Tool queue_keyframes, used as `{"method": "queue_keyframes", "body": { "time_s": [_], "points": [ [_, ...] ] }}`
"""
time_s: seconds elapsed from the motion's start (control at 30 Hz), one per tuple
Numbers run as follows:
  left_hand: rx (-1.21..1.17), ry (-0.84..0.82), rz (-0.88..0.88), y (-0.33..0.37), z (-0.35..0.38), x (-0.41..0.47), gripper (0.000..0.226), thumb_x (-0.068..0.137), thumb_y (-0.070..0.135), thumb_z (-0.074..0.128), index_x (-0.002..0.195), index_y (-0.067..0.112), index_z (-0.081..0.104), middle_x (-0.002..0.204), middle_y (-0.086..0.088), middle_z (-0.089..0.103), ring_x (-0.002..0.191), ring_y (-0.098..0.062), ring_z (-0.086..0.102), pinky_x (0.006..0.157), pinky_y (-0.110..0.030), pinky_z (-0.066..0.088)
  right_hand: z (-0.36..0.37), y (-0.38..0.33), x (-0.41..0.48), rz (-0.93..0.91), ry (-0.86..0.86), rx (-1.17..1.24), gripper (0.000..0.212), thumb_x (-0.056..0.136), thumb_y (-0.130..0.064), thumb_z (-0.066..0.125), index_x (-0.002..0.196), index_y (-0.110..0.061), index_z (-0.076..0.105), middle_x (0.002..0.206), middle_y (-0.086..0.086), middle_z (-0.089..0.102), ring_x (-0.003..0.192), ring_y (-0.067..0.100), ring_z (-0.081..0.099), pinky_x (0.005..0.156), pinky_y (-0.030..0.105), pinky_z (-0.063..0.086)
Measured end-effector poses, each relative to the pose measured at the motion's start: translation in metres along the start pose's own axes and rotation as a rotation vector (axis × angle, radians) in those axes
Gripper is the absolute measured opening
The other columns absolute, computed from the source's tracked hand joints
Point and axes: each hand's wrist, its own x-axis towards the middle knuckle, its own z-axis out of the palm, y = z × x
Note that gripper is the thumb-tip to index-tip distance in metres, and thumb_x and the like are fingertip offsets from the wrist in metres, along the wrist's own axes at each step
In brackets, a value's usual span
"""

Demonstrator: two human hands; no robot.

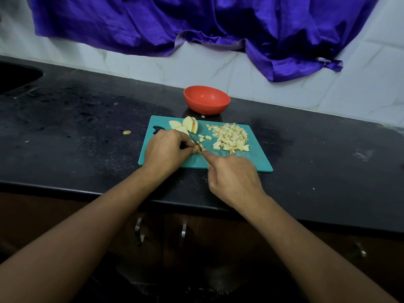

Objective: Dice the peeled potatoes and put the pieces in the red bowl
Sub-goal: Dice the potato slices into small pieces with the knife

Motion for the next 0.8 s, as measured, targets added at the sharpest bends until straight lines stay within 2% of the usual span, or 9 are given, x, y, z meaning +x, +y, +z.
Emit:
{"method": "queue_keyframes", "body": {
  "time_s": [0.17, 0.3, 0.4, 0.53, 0.63, 0.7, 0.8],
  "points": [
    [0.020, -0.008, -0.009, 0.000, -0.001, 0.001, 0.015, 0.085, 0.038, 0.081, 0.097, 0.029, 0.081, 0.094, 0.015, 0.076, 0.090, -0.006, 0.066, 0.084, -0.036, 0.057, 0.006, -0.005, 0.006, -0.001, 0.007, 0.005, 0.049, 0.104, -0.031, 0.045, 0.153, -0.029, 0.041, 0.069, -0.008, 0.040, 0.069, 0.013, 0.049, 0.060, 0.033, 0.041],
    [0.027, -0.012, -0.026, 0.000, 0.000, 0.003, 0.016, 0.085, 0.039, 0.081, 0.098, 0.030, 0.081, 0.094, 0.015, 0.076, 0.089, -0.005, 0.065, 0.083, -0.035, 0.057, 0.006, 0.001, -0.001, 0.002, -0.008, 0.013, 0.050, 0.105, -0.033, 0.044, 0.155, -0.032, 0.040, 0.073, -0.008, 0.046, 0.070, 0.013, 0.052, 0.062, 0.034, 0.047],
    [0.029, -0.013, -0.030, 0.000, 0.001, 0.001, 0.014, 0.086, 0.038, 0.081, 0.098, 0.031, 0.080, 0.094, 0.016, 0.076, 0.088, -0.005, 0.065, 0.080, -0.035, 0.058, 0.003, 0.010, -0.003, -0.002, -0.010, 0.017, 0.048, 0.105, -0.035, 0.044, 0.153, -0.036, 0.042, 0.075, -0.010, 0.048, 0.068, 0.009, 0.048, 0.061, 0.032, 0.042],
    [0.016, -0.009, -0.032, -0.001, 0.003, 0.001, 0.013, 0.087, 0.039, 0.079, 0.098, 0.032, 0.080, 0.096, 0.016, 0.076, 0.092, -0.006, 0.066, 0.082, -0.038, 0.058, 0.004, 0.026, 0.002, 0.137, 0.009, 0.168, 0.043, 0.103, -0.038, 0.049, 0.146, -0.045, 0.050, 0.082, -0.011, 0.055, 0.064, 0.006, 0.046, 0.054, 0.027, 0.034],
    [0.004, -0.018, -0.046, -0.002, 0.004, 0.002, 0.011, 0.087, 0.041, 0.079, 0.095, 0.034, 0.080, 0.096, 0.016, 0.076, 0.097, -0.009, 0.065, 0.084, -0.040, 0.057, 0.006, 0.029, 0.004, 0.182, 0.042, 0.225, 0.043, 0.101, -0.036, 0.051, 0.143, -0.046, 0.054, 0.074, -0.014, 0.052, 0.059, 0.005, 0.043, 0.051, 0.024, 0.026],
    [-0.007, -0.014, -0.048, -0.004, 0.006, 0.003, 0.010, 0.086, 0.041, 0.080, 0.094, 0.034, 0.080, 0.095, 0.017, 0.076, 0.096, -0.009, 0.065, 0.084, -0.041, 0.057, 0.005, 0.027, 0.004, 0.187, 0.067, 0.261, 0.043, 0.101, -0.035, 0.052, 0.142, -0.047, 0.056, 0.069, -0.017, 0.050, 0.057, 0.006, 0.044, 0.050, 0.023, 0.025],
    [-0.014, -0.002, -0.045, -0.005, 0.006, 0.003, 0.010, 0.086, 0.041, 0.080, 0.093, 0.034, 0.080, 0.092, 0.017, 0.076, 0.092, -0.007, 0.067, 0.082, -0.039, 0.057, 0.004, 0.021, 0.006, 0.169, 0.093, 0.261, 0.044, 0.100, -0.035, 0.052, 0.142, -0.045, 0.056, 0.077, -0.017, 0.053, 0.058, 0.005, 0.041, 0.051, 0.022, 0.027]
  ]
}}
